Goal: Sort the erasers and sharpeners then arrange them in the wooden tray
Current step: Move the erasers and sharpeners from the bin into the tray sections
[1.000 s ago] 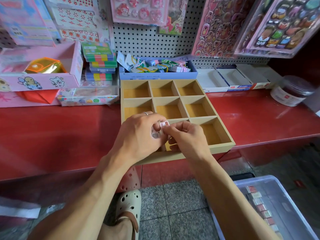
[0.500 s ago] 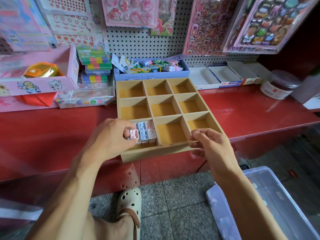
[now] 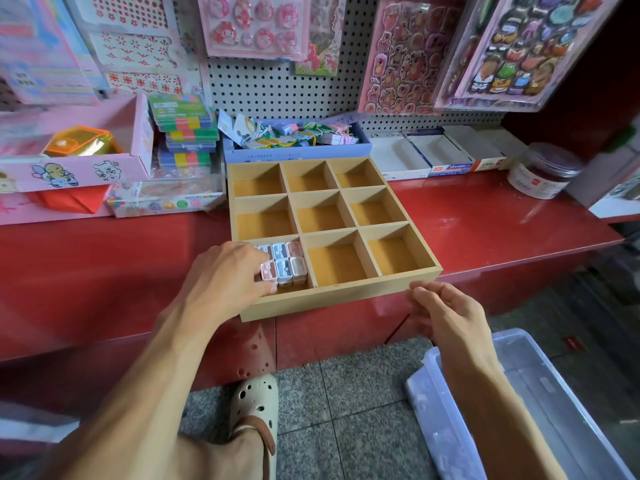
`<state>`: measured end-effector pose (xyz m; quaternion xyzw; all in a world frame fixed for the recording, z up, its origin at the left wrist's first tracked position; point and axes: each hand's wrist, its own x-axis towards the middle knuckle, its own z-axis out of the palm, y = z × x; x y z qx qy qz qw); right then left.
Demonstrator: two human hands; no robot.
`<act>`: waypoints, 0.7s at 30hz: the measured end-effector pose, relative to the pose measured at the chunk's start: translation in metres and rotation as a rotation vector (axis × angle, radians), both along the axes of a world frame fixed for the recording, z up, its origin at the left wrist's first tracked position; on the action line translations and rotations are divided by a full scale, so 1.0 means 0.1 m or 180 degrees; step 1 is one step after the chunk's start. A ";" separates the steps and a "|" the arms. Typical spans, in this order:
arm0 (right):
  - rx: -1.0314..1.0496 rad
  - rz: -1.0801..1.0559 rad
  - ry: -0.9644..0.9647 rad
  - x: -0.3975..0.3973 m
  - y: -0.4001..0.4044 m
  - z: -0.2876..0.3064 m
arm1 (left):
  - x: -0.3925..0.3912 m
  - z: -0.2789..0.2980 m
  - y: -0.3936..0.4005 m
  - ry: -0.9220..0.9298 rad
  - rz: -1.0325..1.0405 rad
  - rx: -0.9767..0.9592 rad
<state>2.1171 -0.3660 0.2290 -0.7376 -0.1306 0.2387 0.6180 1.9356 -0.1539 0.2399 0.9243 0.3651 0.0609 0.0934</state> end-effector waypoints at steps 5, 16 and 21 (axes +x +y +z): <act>-0.0049 -0.0084 -0.0021 0.02 -0.09 -0.05 | -0.13 0.05 0.00 -0.0645 0.0117 -0.0324; -0.0082 -0.0278 -0.0352 0.08 -0.72 0.11 | -0.07 0.15 -0.83 -0.2188 0.0270 -0.1696; -0.0148 -0.0503 -0.0354 0.08 -1.26 0.09 | 0.11 0.03 -1.56 -0.2464 0.0428 -0.2622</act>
